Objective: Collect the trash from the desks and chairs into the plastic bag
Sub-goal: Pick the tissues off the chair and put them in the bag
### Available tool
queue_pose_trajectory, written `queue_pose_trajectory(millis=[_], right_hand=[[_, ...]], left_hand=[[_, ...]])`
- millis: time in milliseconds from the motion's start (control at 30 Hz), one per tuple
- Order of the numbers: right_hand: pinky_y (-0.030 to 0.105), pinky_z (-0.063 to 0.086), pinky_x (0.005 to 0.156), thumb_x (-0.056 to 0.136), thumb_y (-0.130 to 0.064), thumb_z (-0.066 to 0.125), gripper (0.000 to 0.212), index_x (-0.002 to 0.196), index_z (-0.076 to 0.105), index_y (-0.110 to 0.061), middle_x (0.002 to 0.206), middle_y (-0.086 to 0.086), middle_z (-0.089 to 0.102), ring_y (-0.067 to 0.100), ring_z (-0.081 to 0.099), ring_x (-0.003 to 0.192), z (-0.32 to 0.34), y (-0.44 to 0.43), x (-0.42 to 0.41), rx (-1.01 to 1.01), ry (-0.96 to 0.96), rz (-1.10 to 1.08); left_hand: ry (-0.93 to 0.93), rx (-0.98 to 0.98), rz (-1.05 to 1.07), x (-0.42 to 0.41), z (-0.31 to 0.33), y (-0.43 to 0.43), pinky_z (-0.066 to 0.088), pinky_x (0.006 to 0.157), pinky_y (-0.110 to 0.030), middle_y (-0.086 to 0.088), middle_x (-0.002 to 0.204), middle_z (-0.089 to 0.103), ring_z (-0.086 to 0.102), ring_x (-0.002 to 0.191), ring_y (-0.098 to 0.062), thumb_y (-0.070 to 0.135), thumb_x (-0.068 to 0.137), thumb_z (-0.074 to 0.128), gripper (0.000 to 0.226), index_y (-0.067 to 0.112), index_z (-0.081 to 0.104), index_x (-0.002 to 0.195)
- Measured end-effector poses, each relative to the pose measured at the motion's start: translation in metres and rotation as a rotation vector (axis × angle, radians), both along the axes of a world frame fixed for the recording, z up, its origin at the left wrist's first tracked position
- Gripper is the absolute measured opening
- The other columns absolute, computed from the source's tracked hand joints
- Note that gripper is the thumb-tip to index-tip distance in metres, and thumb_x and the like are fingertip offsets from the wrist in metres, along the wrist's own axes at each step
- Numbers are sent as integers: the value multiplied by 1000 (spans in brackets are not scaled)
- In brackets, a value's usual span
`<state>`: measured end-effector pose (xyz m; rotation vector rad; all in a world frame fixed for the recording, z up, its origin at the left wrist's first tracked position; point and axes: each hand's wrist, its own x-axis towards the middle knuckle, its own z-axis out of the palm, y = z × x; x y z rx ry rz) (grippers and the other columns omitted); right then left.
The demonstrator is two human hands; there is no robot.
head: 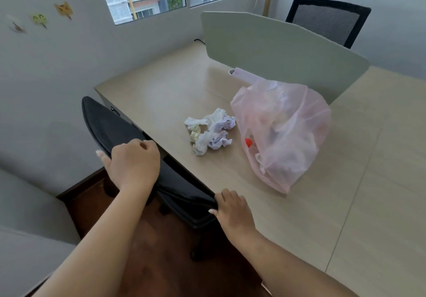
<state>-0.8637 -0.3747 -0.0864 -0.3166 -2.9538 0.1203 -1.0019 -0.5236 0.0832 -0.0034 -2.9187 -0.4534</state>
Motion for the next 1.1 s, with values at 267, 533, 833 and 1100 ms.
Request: queue_pose_trajectory(millis=[267, 533, 833, 1100], right_hand=[[34, 50, 62, 57, -30, 82, 57, 106, 52, -27, 90, -2, 53, 22, 57, 76, 7, 90, 1, -113, 99, 216], [43, 50, 73, 76, -40, 73, 57, 124, 50, -17, 125, 14, 41, 38, 49, 98, 28, 139, -48, -193, -49, -857], [31, 38, 72, 91, -5, 43, 19, 101, 58, -9, 111, 14, 52, 30, 52, 83, 92, 158, -87, -560, 632, -1292], [31, 42, 69, 94, -10, 34, 14, 91, 45, -18, 87, 2, 53, 24, 50, 79, 165, 175, -157, -726, 974, -1203]], left_hand=[[-296, -470, -273, -41, 22, 45, 22, 104, -62, -4, 136, 44, 33, 129, -34, 67, 86, 39, 63, 24, 45, 132], [-554, 218, -692, -130, -19, 206, 42, 101, -47, -8, 136, 50, 48, 125, -33, 69, 76, 62, 87, 13, 37, 137], [-595, 440, -793, -220, -54, 227, 58, 74, -45, -13, 84, 69, 69, 76, -33, 20, 88, 46, 21, 7, 61, 80], [-475, 424, -722, -294, -53, 189, 55, 74, -38, -11, 93, 70, 65, 82, -32, 21, 91, 51, 14, 15, 63, 86]])
